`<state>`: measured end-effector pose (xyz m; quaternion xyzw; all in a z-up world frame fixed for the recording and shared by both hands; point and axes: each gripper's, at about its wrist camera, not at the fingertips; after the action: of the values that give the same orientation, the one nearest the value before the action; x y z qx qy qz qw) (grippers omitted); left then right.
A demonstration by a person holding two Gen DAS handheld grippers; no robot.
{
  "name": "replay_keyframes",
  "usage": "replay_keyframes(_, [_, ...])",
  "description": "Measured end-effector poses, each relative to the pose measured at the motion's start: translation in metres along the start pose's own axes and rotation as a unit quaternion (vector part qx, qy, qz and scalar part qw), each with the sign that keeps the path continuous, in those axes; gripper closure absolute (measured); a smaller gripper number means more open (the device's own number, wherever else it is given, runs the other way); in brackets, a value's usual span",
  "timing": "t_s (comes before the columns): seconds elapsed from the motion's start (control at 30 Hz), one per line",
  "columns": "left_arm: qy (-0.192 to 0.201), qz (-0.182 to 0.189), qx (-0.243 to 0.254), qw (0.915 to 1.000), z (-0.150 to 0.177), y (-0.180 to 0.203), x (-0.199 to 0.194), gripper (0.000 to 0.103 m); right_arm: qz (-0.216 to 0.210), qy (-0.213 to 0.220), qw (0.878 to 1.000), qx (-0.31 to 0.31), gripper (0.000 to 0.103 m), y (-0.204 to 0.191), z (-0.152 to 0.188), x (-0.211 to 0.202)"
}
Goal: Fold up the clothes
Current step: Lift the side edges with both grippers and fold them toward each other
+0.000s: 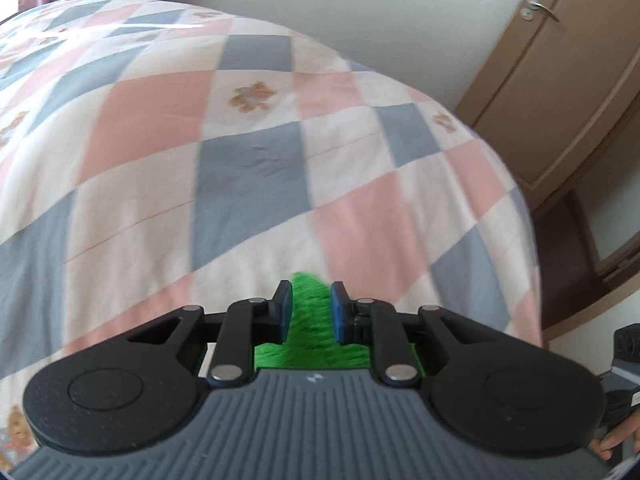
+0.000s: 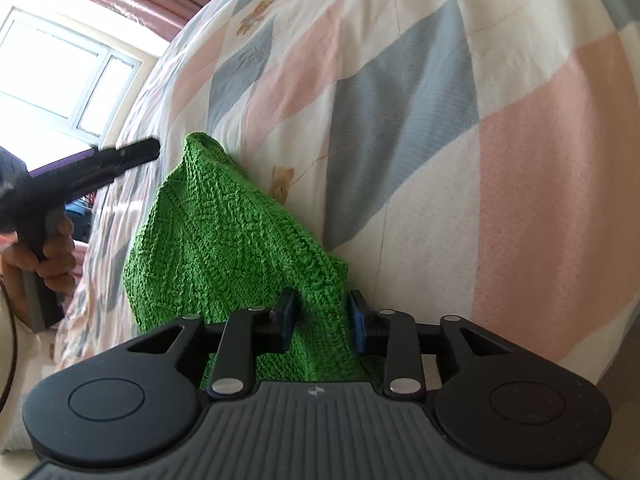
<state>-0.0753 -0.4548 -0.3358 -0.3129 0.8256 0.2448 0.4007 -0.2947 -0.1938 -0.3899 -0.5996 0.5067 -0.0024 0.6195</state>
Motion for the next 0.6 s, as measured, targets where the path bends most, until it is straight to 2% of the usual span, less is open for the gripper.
replay_keyframes(0.1, [-0.026, -0.022, 0.011, 0.9994, 0.006, 0.011, 0.029, 0.087, 0.018, 0.027, 0.999, -0.015, 0.07, -0.006, 0.003, -0.013])
replay_keyframes(0.17, [-0.027, -0.027, -0.008, 0.9992, 0.014, 0.004, 0.041, 0.087, 0.033, 0.048, 0.997, -0.045, 0.07, -0.011, 0.004, -0.021])
replay_keyframes(0.27, [-0.023, -0.027, -0.042, 0.9985, 0.024, -0.006, 0.05, 0.088, 0.061, 0.023, 0.994, -0.083, 0.07, -0.008, 0.009, -0.014])
replay_keyframes(0.37, [-0.004, -0.028, -0.064, 0.9976, 0.024, -0.01, 0.023, 0.091, 0.073, 0.032, 0.991, -0.109, 0.07, -0.014, 0.009, -0.017])
replay_keyframes(0.47, [0.023, -0.065, -0.066, 0.9954, 0.034, -0.017, -0.024, 0.092, 0.094, 0.066, 0.98, -0.163, 0.069, -0.036, 0.014, -0.03])
replay_keyframes(0.53, [0.029, -0.09, -0.061, 0.9937, 0.048, -0.018, -0.05, 0.092, 0.089, 0.075, 0.97, -0.215, 0.068, -0.055, 0.027, -0.035])
replay_keyframes(0.6, [0.028, -0.104, -0.055, 0.9926, 0.065, -0.016, -0.065, 0.092, 0.093, 0.068, 0.956, -0.27, 0.051, -0.067, 0.043, -0.028])
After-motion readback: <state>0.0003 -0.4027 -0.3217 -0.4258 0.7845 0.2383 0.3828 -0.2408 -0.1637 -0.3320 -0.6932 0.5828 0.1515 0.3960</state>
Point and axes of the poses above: each gripper's, at about its wrist camera, not at the fingertips, and x roughly the way its jaws point, y to its right, z to its underside, and after that the axes turned 9 degrees about -z, right-handed
